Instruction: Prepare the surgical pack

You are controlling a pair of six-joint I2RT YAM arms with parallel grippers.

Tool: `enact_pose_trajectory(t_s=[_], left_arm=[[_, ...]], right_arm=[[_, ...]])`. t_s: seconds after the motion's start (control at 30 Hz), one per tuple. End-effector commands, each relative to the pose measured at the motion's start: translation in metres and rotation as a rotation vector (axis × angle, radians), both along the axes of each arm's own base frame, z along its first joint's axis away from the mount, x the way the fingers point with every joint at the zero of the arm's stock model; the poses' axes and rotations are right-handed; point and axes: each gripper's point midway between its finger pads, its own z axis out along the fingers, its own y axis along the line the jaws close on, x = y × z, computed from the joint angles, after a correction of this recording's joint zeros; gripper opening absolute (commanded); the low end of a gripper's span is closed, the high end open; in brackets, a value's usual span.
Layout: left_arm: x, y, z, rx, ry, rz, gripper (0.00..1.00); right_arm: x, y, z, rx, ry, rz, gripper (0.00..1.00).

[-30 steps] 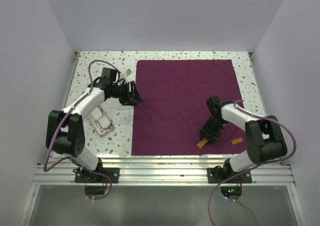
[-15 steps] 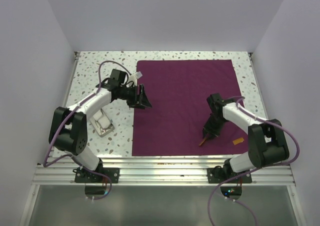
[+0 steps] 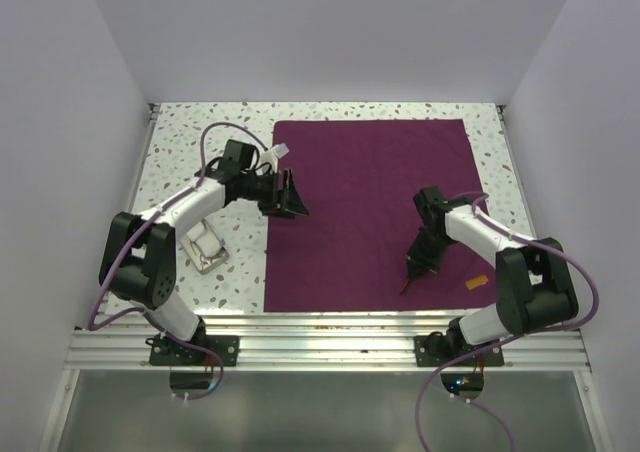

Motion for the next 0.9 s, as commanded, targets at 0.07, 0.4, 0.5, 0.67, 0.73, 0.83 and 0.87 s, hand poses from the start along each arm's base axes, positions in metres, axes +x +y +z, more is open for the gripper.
enact_pose_trajectory(t_s=[0.07, 0.4, 0.5, 0.67, 0.73, 0.83, 0.87], left_arm=[[-0.012, -0.032, 0.013, -0.144, -0.032, -0.105, 0.71], [-0.052, -0.064, 0.087, -0.474, -0.155, -0.362, 0.85], [-0.056, -0.063, 0.094, -0.495, -0.179, -0.394, 0.87], [-0.059, -0.064, 0.108, -0.546, -0.216, -0.379, 0.94], [-0.059, -0.066, 0.111, -0.554, -0.218, -0.382, 0.95], [-0.06, -0.07, 0.112, -0.558, -0.217, -0.396, 0.95], [-0.062, -0.071, 0.112, -0.563, -0.217, -0.401, 0.94]], right_arm=[[0.022, 0.021, 0.028, 0.121, -0.119, 0.115, 0.0], [0.096, 0.141, 0.199, 0.841, -0.758, 0.702, 0.0], [0.094, 0.157, 0.232, 0.962, -0.861, 0.78, 0.0], [0.08, 0.172, 0.248, 1.066, -0.851, 0.875, 0.0], [0.075, 0.178, 0.25, 1.079, -0.837, 0.896, 0.0], [0.073, 0.185, 0.25, 1.086, -0.838, 0.897, 0.0], [0.073, 0.187, 0.248, 1.087, -0.83, 0.896, 0.0]])
